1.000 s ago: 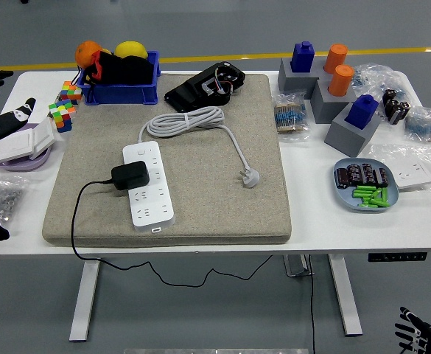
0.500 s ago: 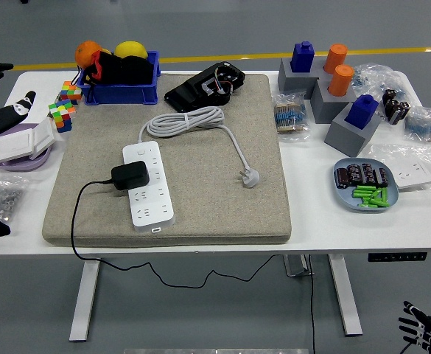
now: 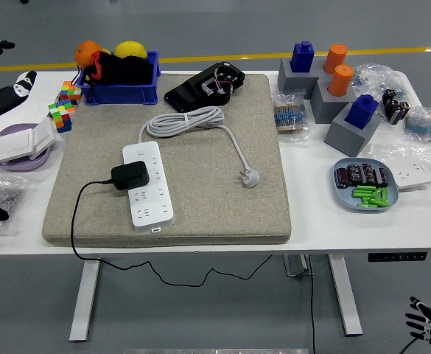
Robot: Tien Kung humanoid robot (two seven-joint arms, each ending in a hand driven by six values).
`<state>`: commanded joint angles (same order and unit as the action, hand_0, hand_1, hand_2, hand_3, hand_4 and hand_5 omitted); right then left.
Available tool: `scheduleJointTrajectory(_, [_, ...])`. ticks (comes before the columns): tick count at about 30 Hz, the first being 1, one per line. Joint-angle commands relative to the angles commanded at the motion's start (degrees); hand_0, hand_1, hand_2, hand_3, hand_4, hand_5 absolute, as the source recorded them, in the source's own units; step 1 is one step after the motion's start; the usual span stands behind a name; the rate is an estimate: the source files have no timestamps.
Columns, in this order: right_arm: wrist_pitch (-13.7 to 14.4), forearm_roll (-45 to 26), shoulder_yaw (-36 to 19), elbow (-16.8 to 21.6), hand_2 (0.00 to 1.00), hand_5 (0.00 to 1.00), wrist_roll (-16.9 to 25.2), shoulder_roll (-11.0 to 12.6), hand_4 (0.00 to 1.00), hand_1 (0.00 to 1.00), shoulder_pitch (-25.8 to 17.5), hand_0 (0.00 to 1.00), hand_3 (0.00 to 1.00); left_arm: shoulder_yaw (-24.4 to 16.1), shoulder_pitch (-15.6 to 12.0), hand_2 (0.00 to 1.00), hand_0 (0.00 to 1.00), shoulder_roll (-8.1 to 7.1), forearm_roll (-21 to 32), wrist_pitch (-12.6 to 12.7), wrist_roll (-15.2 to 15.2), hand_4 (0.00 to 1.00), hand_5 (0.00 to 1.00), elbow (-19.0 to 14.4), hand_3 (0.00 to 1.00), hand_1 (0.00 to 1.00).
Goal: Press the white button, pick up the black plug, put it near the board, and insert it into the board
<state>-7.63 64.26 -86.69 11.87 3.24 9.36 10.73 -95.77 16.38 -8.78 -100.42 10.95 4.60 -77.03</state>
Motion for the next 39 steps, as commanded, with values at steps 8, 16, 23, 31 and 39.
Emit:
scheduleJointTrajectory(8, [0.46, 0.32, -1.03, 0.27, 0.556, 0.498, 0.68, -0.67, 0.738, 0.609, 0.06, 0.725, 0.663, -0.41, -0.7, 0.757, 0.751, -0.05, -0.37, 0.17, 0.23, 0.791, 0.002, -0.43, 0.605, 0.773])
scheduleJointTrajectory(16, [0.91, 1.43, -3.32, -0.18, 0.556, 0.496, 0.68, -0.99, 0.739, 0.609, -0.41, 0.725, 0.662, 0.82, -0.58, 0.752, 0.749, -0.69, -0.67, 0.2, 0.11, 0.783, 0.002, -0.8, 0.599, 0.77])
scheduleJointTrajectory(23, [1.12, 5.02, -7.85, -1.34, 0.556, 0.498, 0.61, -2.17, 0.738, 0.609, -1.32, 0.724, 0.661, 1.95, -2.16, 0.749, 0.749, -0.3, -0.73, 0.03, 0.05, 0.781, 0.002, -0.26, 0.598, 0.767])
scheduleJointTrajectory(31, [1.55, 7.45, -10.78, -1.55, 0.554, 0.498, 0.19, -2.59, 0.738, 0.609, -2.44, 0.723, 0.659, 2.76, -3.35, 0.746, 0.749, -0.39, -0.98, -0.47, -0.43, 0.776, 0.002, 0.85, 0.597, 0.767])
scheduleJointTrajectory(39, [1.86, 8.72, -12.55, -1.55, 0.555, 0.497, 0.3, -3.33, 0.738, 0.608, -2.67, 0.723, 0.66, 3.18, -4.46, 0.745, 0.749, -0.15, -1.14, -0.71, -0.37, 0.773, 0.002, 0.72, 0.597, 0.766])
